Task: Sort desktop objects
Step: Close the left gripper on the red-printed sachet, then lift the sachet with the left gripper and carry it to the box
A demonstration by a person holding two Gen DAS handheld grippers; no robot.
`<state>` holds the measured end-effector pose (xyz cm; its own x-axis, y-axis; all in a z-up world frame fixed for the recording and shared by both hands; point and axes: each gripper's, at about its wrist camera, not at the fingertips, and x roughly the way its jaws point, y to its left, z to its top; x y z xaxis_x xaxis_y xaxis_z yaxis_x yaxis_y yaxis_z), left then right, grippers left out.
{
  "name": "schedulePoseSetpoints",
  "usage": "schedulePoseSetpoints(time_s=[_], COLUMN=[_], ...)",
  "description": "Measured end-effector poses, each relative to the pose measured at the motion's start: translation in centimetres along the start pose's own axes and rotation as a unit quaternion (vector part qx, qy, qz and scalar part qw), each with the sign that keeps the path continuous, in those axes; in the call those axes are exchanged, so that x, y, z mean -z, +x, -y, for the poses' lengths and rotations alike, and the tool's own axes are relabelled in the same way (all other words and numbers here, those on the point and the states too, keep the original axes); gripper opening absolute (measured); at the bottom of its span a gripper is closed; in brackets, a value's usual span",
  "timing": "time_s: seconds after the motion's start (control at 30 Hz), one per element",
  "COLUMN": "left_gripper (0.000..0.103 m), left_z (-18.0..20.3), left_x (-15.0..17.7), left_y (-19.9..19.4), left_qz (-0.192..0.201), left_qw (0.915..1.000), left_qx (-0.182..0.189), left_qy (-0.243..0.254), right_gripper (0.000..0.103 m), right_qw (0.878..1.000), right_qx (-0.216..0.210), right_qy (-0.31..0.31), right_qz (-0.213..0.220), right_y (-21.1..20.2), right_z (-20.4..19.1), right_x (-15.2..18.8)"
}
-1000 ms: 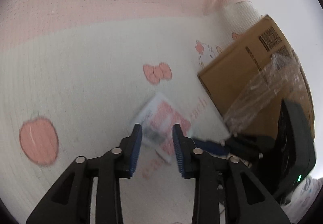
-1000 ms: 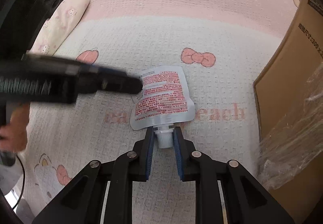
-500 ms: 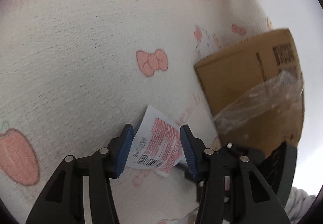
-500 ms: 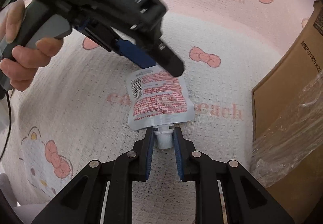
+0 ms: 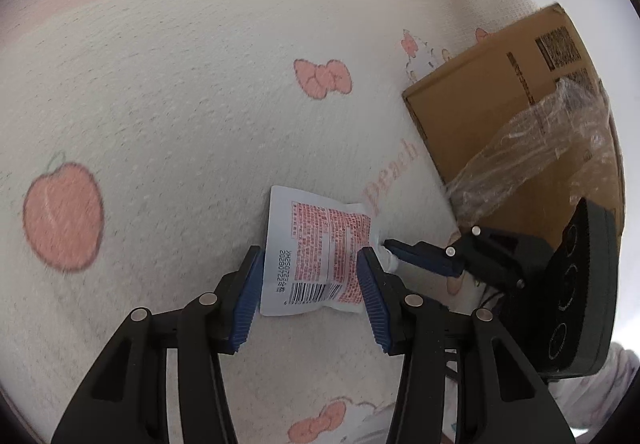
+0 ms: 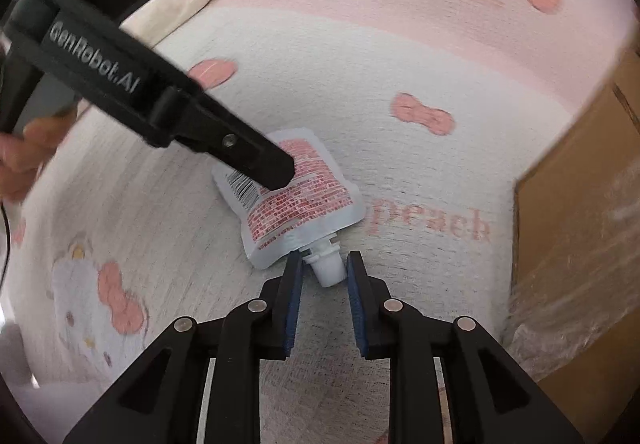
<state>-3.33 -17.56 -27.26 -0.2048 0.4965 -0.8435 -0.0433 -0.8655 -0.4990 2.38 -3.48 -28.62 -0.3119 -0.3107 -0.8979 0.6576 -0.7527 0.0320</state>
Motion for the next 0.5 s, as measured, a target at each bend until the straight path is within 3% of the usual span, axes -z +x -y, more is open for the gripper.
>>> schedulePoseSetpoints(time_s=[0.17,0.33,0.5], left_gripper=[0.049,0.043,0.04], left_z=[1.4,3.8,5.8], left_x=[1.0,1.6,1.5], left_y=[-0.9,-2.2,-4.5], left_qz=[0.013,0.011,0.04], left_qw=[0.9991,0.9953,0.991], left_qx=[-0.029,-0.049,-0.053], left_qy=[0.027,0.083,0.116], right_gripper=[0.017,0.016,0.016], right_qw=[0.998,0.998,0.999], right_qx=[-0.039,-0.031,-0.016], right_qy=[-0.037,-0.04,-0.032], right_qz=[-0.021,-0.03,-0.016], right_y=[-0.4,-0.9,-2.6], right_z=[-1.5,-2.3,-2.9], right_x=[0.2,0.7,1.0])
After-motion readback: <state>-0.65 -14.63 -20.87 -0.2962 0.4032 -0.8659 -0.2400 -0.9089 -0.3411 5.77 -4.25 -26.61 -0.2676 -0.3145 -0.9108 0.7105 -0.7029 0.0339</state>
